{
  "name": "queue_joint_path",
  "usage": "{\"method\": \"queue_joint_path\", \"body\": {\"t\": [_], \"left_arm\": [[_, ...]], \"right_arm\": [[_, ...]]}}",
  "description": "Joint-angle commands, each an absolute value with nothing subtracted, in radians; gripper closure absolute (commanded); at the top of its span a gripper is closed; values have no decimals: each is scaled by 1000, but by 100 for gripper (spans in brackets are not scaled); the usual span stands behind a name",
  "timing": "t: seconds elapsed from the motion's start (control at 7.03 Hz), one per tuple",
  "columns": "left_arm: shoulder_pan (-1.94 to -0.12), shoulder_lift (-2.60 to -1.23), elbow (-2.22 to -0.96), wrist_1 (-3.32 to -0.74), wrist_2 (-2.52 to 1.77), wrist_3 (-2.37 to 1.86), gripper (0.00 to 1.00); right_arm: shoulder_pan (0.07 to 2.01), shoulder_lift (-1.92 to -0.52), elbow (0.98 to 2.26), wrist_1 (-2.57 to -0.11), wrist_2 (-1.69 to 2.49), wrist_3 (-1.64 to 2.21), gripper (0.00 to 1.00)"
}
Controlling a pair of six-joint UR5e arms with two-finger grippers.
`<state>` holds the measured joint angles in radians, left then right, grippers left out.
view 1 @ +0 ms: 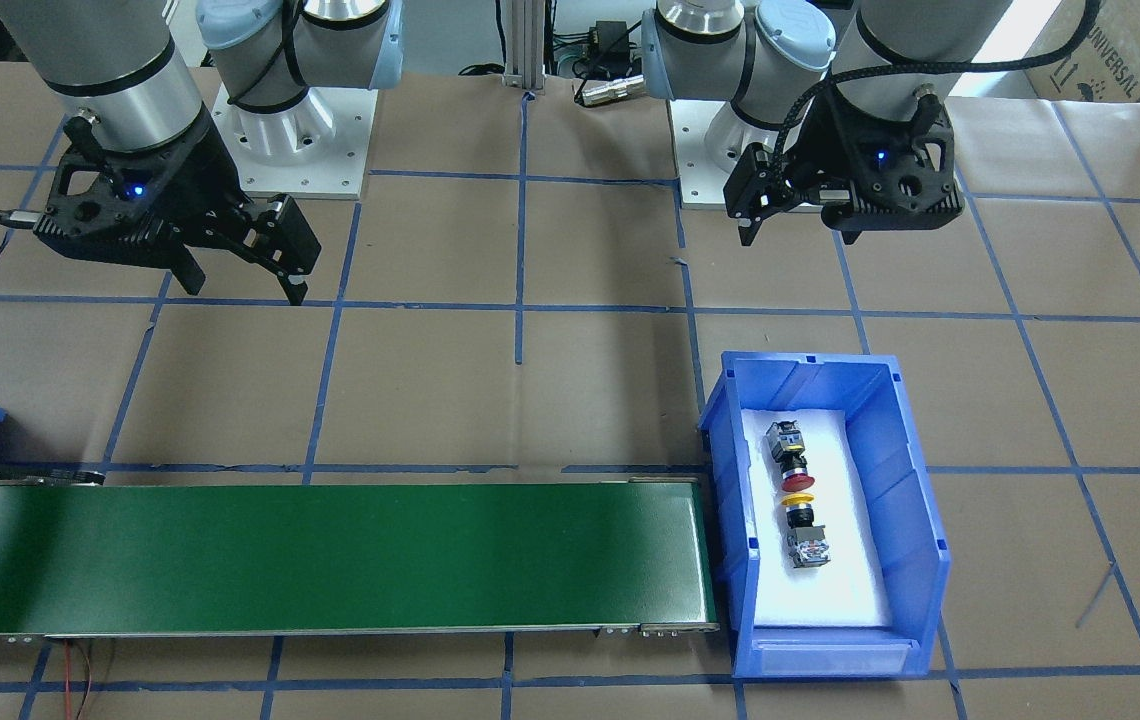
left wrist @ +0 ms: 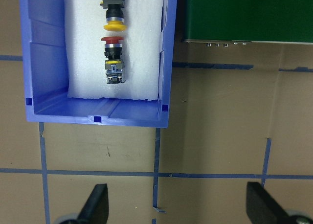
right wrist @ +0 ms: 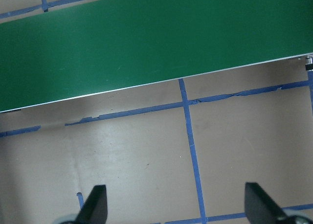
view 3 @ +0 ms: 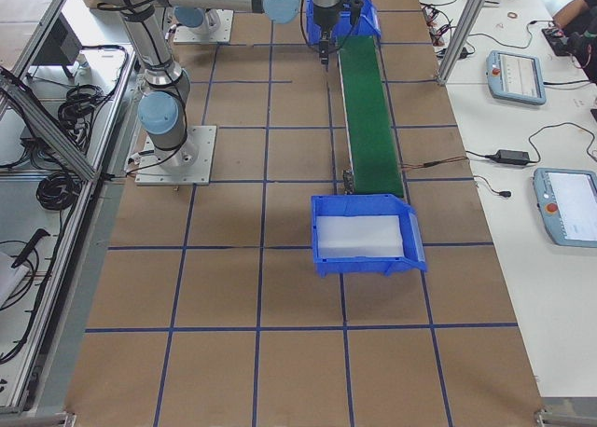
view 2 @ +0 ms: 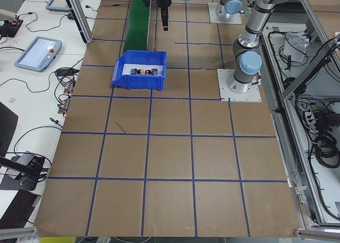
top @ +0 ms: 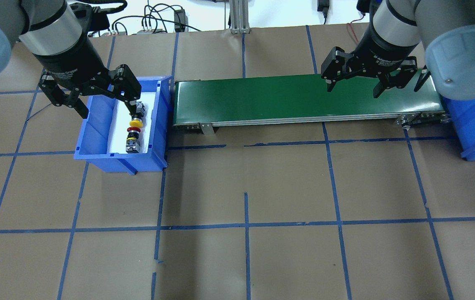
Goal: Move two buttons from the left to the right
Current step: 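Lower the left gripper into the blue bin over the button stack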
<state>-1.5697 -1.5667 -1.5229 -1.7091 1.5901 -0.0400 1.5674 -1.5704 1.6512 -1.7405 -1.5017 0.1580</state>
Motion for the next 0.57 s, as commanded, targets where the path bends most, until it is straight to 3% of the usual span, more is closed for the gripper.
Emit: {"method": "queue_joint_path", "body": {"t": [0.0, 0.43], "left_arm": [[-1569, -1565, -1505, -1733, 1602, -32, 0], [-1546, -1584, -1525, -1691, 1585, -29, 0]], "right_arm": [[1568, -1569, 1673, -1771, -1502, 159, 0], [1568, -1571, 1681, -1773, -1502, 167, 0]]}}
